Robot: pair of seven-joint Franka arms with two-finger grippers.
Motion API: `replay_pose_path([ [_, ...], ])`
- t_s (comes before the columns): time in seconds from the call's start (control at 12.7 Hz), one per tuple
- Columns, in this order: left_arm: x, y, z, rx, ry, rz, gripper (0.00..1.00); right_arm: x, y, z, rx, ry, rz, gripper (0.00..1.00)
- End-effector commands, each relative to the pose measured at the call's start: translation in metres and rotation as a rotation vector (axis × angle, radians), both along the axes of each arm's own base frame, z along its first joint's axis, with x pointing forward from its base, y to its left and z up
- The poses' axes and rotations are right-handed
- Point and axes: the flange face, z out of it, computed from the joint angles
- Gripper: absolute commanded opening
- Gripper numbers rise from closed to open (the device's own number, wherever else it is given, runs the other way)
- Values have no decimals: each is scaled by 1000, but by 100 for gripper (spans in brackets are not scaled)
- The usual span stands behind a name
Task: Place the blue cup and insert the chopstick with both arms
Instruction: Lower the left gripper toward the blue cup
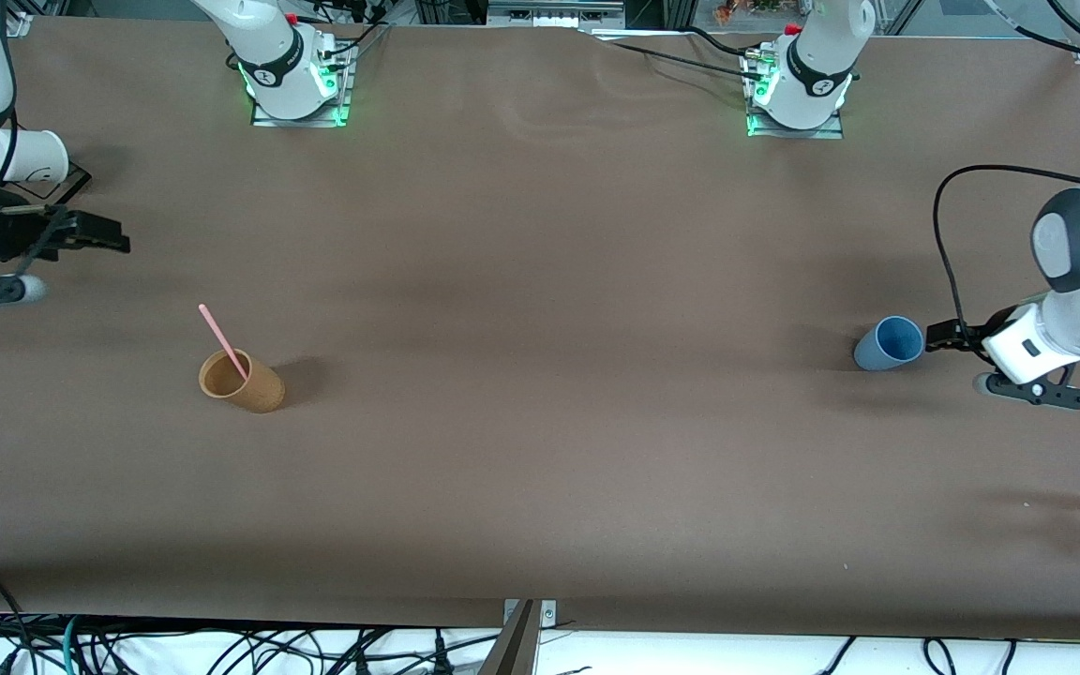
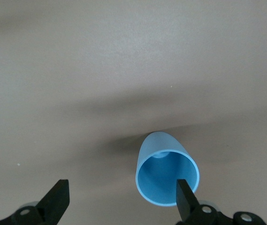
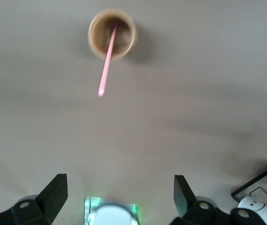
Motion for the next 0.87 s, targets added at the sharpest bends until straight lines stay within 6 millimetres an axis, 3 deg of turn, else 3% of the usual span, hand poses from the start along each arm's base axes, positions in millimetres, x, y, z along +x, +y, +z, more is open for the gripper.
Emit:
replay_pose_path([
  [0.0,-20,4,-13,14,-9,-4,100,-17,-15,-1,61,96,62,100],
  [0.08,-24,9,-20,11,-6,6,100,-15,-35,-12,75,105,20,100],
  [0.16,-27,11,-26,10,-12,11,100,-4,-41,-20,83,94,10,100],
  [0.32,-33,13,-36,10,-23,14,100,9,-59,23,7,-47,-7,100],
  [0.39,-34,13,-43,8,-30,16,100,12,-65,34,-37,-79,-5,100],
  [0.55,-34,13,-55,7,-39,16,100,16,-66,40,-43,-116,-13,100],
  [0.79,-32,14,-72,3,-47,18,100,14,-46,64,-61,-182,-73,100],
])
